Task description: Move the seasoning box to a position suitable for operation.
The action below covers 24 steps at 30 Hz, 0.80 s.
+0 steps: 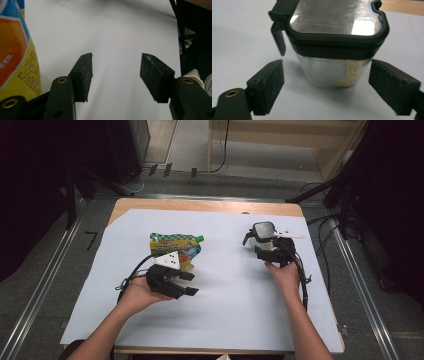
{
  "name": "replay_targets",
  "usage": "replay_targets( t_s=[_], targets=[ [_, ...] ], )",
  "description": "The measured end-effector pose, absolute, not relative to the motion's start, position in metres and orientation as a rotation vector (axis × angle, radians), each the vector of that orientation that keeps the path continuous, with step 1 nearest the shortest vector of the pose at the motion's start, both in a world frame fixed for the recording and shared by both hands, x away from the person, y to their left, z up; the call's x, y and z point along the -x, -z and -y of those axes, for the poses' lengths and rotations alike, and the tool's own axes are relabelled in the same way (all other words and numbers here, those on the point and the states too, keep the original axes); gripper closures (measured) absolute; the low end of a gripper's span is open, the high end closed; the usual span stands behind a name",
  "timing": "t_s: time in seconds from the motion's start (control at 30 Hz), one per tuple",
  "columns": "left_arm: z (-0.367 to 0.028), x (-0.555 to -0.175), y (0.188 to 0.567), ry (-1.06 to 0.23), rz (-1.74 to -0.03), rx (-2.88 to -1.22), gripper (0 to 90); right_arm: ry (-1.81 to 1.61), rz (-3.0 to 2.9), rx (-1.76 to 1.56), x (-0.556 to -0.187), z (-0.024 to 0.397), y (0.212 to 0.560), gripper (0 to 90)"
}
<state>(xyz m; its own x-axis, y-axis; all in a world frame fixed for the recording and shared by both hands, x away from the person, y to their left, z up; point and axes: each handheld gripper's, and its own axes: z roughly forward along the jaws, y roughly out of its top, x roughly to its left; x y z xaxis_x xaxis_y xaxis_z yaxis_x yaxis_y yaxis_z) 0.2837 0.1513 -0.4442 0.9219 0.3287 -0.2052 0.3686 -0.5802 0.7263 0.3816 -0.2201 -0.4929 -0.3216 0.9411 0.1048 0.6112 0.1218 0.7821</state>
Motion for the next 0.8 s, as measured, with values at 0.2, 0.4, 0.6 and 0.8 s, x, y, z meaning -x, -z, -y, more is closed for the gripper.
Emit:
replay_targets(
  t_s=[0.2, 0.4, 0.6, 0.8],
  targets=[
    [-0.153, -0.279, 0.445, 0.053, -0.5, -2.242, 44.6, -1.072, -1.964, -1.507, -0.397, 0.219, 0.499, 13.8],
    [-0.158, -0.273, 0.447, 0.049, -0.525, -2.237, 44.6, -1.08, -1.929, -1.5, -0.408, 0.213, 0.506, 13.7],
    [-0.161, -0.267, 0.449, 0.049, -0.544, -2.233, 44.7, -1.091, -1.897, -1.503, -0.416, 0.209, 0.512, 12.3],
    [-0.167, -0.263, 0.449, 0.042, -0.565, -2.225, 44.7, -1.108, -1.853, -1.507, -0.423, 0.205, 0.518, 11.9]
  ],
)
